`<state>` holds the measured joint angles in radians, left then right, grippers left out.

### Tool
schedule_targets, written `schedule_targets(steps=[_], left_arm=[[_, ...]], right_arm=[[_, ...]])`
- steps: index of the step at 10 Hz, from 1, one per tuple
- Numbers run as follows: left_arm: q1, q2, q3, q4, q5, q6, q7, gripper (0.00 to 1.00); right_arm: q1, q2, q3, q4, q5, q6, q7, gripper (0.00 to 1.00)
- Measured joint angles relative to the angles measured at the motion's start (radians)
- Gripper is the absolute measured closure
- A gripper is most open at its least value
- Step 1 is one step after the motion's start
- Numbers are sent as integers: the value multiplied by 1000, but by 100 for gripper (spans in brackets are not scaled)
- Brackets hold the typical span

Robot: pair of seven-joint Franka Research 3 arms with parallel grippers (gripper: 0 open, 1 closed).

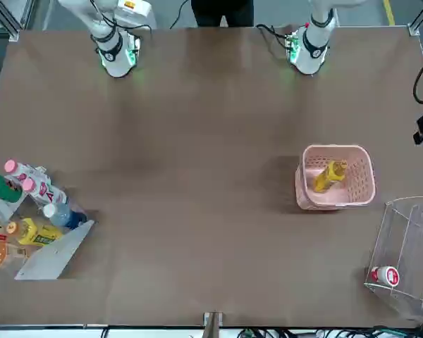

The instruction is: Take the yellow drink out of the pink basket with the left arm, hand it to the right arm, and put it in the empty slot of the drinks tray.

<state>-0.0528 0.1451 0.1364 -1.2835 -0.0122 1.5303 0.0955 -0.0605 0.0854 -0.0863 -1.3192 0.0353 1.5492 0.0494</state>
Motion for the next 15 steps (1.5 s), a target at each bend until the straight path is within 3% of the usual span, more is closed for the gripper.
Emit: schedule_targets(steps=[8,12,15], left_arm=[[-4,2,-15,-9,0,-13,-6,0],[-11,15,-53,-76,0,5,-97,0],[-11,18,-60,-184,-7,121,-132,0]], right_arm=[[0,0,0,0,0,0,0,0],[0,0,0,0,0,0,0,0],[0,0,0,0,0,0,0,0]])
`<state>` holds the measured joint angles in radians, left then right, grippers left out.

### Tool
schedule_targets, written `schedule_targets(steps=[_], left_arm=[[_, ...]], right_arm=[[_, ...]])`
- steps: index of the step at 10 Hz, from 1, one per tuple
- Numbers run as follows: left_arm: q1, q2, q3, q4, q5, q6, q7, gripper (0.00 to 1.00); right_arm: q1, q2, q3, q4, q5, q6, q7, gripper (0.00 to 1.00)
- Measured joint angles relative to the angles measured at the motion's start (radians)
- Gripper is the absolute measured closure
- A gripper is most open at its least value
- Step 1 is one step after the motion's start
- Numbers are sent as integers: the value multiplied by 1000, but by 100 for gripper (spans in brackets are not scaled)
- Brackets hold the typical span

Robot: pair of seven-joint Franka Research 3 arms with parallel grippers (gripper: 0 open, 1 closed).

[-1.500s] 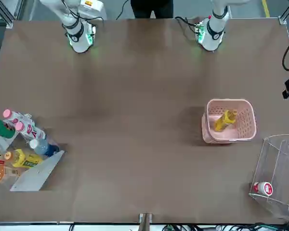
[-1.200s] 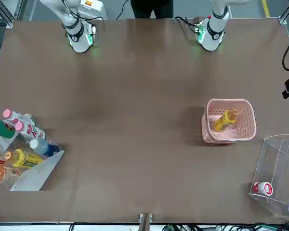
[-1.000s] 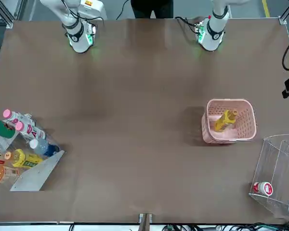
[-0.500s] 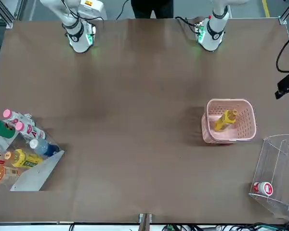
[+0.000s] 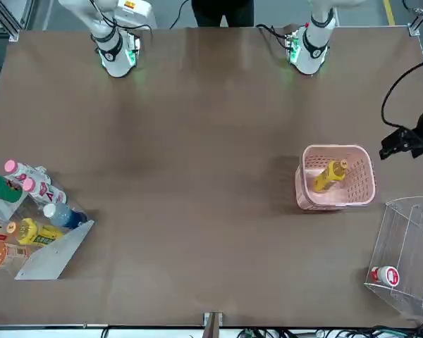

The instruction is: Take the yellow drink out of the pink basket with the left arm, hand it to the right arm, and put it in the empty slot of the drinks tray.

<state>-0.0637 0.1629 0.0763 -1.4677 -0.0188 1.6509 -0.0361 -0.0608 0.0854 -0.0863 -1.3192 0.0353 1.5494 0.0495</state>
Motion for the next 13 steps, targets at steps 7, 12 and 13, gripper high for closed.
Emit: schedule_targets(steps=[7,12,13], left_arm=[[-4,-31,-32,-303,-4,316,-67,1],[-4,-43,-43,-466,-4,519,-108,1],[-4,-49,-45,-493,-4,550,-115,1]], right_arm=[[0,0,0,0,0,0,0,0],[0,0,0,0,0,0,0,0],[0,0,0,0,0,0,0,0]])
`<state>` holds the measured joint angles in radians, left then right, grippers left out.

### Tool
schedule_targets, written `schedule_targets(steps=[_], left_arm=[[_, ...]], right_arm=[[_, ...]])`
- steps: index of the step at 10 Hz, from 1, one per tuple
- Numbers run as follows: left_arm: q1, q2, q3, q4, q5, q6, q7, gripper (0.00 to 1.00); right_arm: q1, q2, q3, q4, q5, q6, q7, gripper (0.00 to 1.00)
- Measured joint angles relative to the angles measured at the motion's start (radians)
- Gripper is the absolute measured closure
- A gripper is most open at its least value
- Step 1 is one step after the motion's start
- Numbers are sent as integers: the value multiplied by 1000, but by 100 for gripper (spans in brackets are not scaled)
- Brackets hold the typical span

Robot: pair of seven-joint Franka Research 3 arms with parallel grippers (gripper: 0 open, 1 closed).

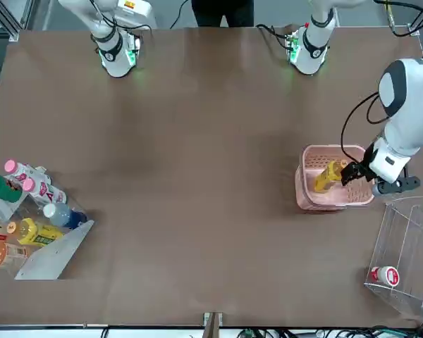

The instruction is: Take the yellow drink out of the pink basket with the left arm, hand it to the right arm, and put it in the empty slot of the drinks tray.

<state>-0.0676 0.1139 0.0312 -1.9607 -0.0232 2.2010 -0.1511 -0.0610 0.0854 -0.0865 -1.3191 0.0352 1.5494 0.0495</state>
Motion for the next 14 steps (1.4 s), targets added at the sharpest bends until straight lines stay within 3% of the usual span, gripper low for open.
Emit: schedule_targets(steps=[9,14], left_arm=[[-1,-30,-25,-209,0,216,-39,2],[0,-69,-25,-261,0,233,-40,4]], right_arm=[[0,0,0,0,0,0,0,0],[0,0,0,0,0,0,0,0]])
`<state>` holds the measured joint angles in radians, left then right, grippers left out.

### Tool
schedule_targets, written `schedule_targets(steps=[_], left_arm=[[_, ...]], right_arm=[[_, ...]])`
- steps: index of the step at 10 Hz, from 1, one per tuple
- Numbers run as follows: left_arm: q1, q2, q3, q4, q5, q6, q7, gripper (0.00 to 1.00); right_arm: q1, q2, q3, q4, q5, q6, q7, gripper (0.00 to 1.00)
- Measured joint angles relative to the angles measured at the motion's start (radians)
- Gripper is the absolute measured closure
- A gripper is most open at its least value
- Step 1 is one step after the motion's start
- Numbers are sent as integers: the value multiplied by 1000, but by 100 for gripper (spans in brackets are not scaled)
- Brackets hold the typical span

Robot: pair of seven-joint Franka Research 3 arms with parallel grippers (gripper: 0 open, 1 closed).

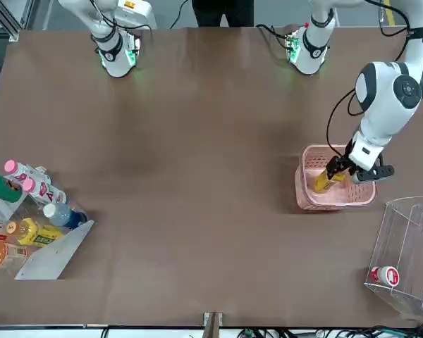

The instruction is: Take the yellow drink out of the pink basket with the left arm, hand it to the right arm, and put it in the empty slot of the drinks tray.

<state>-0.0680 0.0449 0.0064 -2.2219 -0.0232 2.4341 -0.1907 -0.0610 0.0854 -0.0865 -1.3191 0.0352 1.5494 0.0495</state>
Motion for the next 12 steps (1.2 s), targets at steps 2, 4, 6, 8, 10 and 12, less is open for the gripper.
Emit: schedule_targets(steps=[2,4,6,8,10,12], left_arm=[[0,-15,0,-19,0,0,0,4],[0,-22,0,-37,0,0,0,5],[1,-28,0,-48,0,1,0,7],[1,-32,1,-52,0,2,0,9],[2,-32,2,-52,0,3,0,12],[3,-32,5,-52,0,3,0,15]], right_arm=[[0,0,0,0,0,0,0,0],[0,0,0,0,0,0,0,0],[0,0,0,0,0,0,0,0],[0,0,0,0,0,0,0,0],[0,0,0,0,0,0,0,0],[0,0,0,0,0,0,0,0]])
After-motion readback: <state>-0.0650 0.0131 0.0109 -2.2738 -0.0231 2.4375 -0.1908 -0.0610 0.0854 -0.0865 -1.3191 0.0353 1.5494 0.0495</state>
